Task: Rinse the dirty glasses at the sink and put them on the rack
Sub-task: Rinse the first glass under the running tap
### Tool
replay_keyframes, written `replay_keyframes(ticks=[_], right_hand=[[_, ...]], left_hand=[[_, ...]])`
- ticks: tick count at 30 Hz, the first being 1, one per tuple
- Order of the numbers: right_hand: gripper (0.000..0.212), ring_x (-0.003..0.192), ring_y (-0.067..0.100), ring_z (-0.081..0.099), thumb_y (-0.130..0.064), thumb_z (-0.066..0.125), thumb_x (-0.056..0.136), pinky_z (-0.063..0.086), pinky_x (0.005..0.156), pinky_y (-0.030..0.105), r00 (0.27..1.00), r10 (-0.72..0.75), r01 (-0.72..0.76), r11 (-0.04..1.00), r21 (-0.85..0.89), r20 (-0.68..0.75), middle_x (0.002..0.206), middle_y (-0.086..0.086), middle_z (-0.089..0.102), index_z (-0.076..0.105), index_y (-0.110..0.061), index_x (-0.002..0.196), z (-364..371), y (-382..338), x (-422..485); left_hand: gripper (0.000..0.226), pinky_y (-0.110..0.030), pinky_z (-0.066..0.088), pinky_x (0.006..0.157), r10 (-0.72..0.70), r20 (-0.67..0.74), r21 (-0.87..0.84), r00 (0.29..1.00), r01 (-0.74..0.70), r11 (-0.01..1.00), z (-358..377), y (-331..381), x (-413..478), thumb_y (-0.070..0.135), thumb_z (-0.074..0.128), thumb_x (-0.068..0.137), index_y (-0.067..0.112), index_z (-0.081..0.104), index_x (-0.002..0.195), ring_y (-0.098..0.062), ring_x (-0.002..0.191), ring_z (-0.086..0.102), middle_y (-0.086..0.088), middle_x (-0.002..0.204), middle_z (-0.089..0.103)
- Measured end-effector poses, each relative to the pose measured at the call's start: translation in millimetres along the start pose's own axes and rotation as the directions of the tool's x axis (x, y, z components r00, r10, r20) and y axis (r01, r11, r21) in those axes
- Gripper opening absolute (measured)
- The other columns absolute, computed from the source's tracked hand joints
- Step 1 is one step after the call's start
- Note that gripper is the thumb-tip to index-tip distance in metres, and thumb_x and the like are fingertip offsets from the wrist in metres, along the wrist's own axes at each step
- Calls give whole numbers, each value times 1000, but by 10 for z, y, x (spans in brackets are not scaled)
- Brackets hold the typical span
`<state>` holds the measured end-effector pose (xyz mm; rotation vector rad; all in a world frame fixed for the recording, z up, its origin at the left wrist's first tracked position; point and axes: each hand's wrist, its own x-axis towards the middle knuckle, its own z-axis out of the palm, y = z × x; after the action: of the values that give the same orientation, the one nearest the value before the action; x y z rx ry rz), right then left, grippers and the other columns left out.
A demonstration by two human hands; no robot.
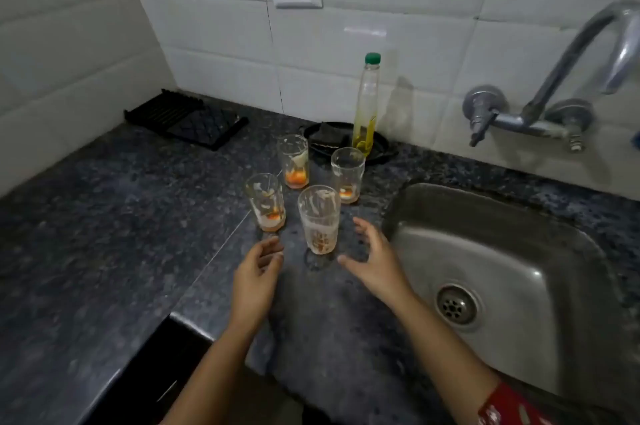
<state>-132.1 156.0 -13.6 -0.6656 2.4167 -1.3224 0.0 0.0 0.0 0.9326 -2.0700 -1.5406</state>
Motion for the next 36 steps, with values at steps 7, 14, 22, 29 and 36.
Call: replay_keyframes(ticks=[7, 14, 22, 29, 36], right_hand=[[89, 117, 0, 50, -27, 85, 65, 42, 97, 20, 998, -4, 20, 973, 229, -70, 126, -17, 52, 34, -32, 137, 430, -247, 363], [68, 98, -15, 58, -18, 89, 58, 47, 83, 9, 977, 94, -31, 951, 308, -191, 106, -23, 61, 49, -42, 107, 261, -293, 313], [69, 96, -4, 60, -20, 90, 54, 50, 79, 15, 885, 278, -146, 928, 344, -374, 104, -19, 62, 49, -39, 106, -641, 171, -102], [73, 98, 10, 62, -23, 88, 53, 53, 83, 27, 794, 415, -307, 904, 296, -444, 107, -8, 64, 49, -30, 114, -1407, 689, -377], [71, 98, 16, 60, -16, 88, 53, 51, 84, 34, 748, 459, -357, 887, 292, -480, 100, -10, 60, 46, -31, 108, -1817, 991, -339]], left_hand=[[24, -15, 49, 86, 27, 103, -63, 994, -21, 998, 11, -52, 367, 6, 55, 94, 19, 62, 113, -1, 101, 61, 7, 107, 68], [25, -13, 50, 84, 64, 228, -138, 971, -33, 990, 158, 89, 512, 2, 53, 93, 13, 62, 115, -5, 98, 65, 1, 104, 70], [23, -11, 50, 82, 165, 433, -182, 886, -93, 979, 862, 441, 418, -2, 53, 93, 9, 65, 110, 0, 94, 66, -2, 103, 71], [23, -10, 48, 79, 238, 572, -88, 785, -230, 969, 1783, 901, 447, 6, 56, 94, 19, 62, 111, -8, 100, 63, 7, 108, 66], [64, -38, 38, 103, 248, 505, 156, 827, -370, 916, 2802, 1599, 787, 37, 51, 96, 15, 23, 150, -27, 130, 47, -10, 144, 47]])
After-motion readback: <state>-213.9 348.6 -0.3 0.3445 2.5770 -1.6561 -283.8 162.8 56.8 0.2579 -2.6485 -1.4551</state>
